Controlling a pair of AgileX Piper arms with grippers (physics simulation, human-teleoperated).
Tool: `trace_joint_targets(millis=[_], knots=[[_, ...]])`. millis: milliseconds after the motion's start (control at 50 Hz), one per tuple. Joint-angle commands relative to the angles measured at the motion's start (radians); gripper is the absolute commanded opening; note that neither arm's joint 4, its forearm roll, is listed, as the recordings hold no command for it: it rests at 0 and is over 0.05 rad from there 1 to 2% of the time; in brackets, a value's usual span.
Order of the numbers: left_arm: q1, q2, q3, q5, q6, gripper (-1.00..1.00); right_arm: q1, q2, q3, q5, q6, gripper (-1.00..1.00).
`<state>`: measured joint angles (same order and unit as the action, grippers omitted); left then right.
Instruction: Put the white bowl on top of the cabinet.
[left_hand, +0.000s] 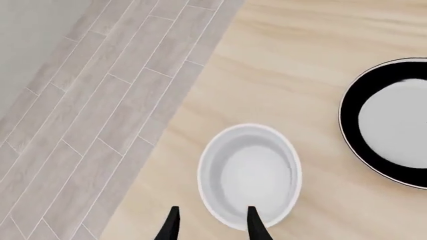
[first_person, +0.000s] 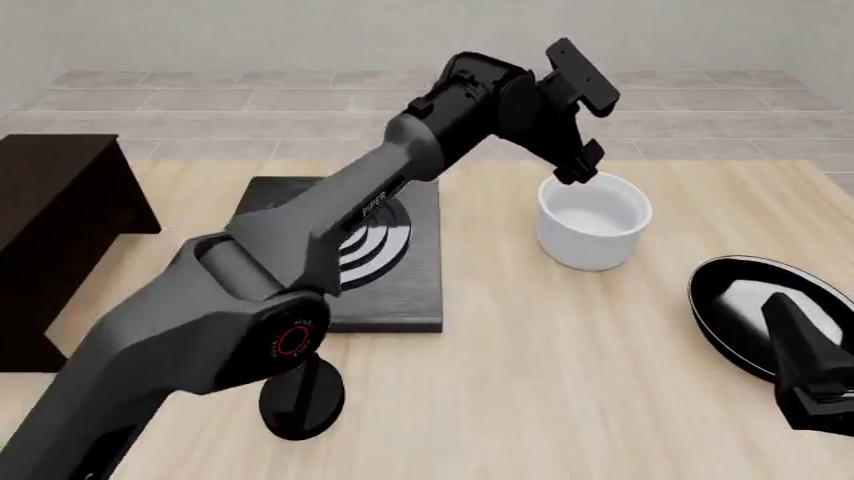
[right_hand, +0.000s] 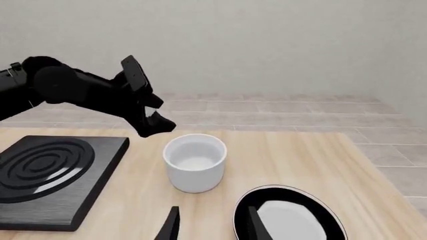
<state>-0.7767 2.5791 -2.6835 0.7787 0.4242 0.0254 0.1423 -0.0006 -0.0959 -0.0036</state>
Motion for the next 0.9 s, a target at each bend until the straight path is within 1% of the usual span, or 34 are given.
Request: trace_joint_targets(millis=[20, 40, 80, 100, 140, 160, 180, 200, 240, 260, 280, 340, 360, 400, 420, 440, 480, 500, 680, 900], knots=[[-0.022, 0.106, -0.143, 0.048, 0.018, 1.0, 0.001, 0.012, 0.0, -0.011, 0.001, 1.0], [-0.026, 0.108, -0.142, 0.053, -0.005, 1.0, 0.001, 0.015, 0.0, -0.014, 0.003, 1.0], [-0.033, 0.114, -0.143, 0.044, 0.007, 1.0, 0.001, 0.016, 0.0, -0.014, 0.002, 1.0], [-0.041, 0.116, -0.142, 0.047, -0.014, 1.0, 0.002, 0.006, 0.0, -0.005, 0.004, 1.0], [-0.045, 0.122, -0.143, 0.037, -0.003, 1.0, 0.002, 0.008, 0.0, -0.006, 0.002, 1.0], [-0.053, 0.122, -0.141, 0.043, -0.024, 1.0, 0.002, 0.008, 0.0, -0.006, 0.004, 1.0], [-0.06, 0.127, -0.142, 0.036, -0.014, 1.0, 0.001, 0.012, 0.0, -0.009, 0.002, 1.0], [-0.067, 0.13, -0.141, 0.037, -0.022, 1.0, 0.0, 0.01, 0.0, -0.007, 0.003, 1.0], [-0.077, 0.134, -0.141, 0.03, -0.014, 1.0, -0.001, 0.013, 0.0, -0.01, 0.002, 1.0], [-0.085, 0.132, -0.141, 0.037, -0.035, 1.0, -0.001, 0.011, 0.0, -0.008, 0.001, 1.0], [-0.087, 0.135, -0.142, 0.03, -0.023, 1.0, -0.003, 0.003, 0.0, 0.0, 0.0, 1.0], [-0.098, 0.142, -0.143, 0.024, -0.026, 1.0, -0.005, -0.001, 0.0, 0.006, -0.001, 1.0], [-0.103, 0.144, -0.143, 0.027, -0.044, 1.0, -0.005, 0.002, 0.0, 0.003, -0.001, 1.0], [-0.11, 0.148, -0.144, 0.019, -0.03, 1.0, -0.005, 0.015, 0.0, -0.008, -0.001, 1.0], [-0.117, 0.15, -0.143, 0.024, -0.046, 1.0, -0.004, 0.013, 0.0, -0.006, 0.0, 1.0], [-0.12, 0.153, -0.143, 0.02, -0.038, 1.0, -0.004, 0.011, 0.0, -0.004, 0.0, 1.0], [-0.127, 0.156, -0.143, 0.021, -0.049, 1.0, -0.004, 0.008, 0.0, 0.0, 0.0, 1.0], [-0.128, 0.16, -0.144, 0.015, -0.041, 1.0, -0.004, 0.009, 0.0, -0.001, 0.001, 1.0], [-0.135, 0.179, -0.145, 0.008, -0.062, 1.0, -0.002, 0.005, 0.0, 0.002, 0.003, 1.0], [-0.136, 0.211, -0.146, -0.014, -0.071, 1.0, -0.004, 0.01, 0.0, 0.0, 0.005, 1.0]])
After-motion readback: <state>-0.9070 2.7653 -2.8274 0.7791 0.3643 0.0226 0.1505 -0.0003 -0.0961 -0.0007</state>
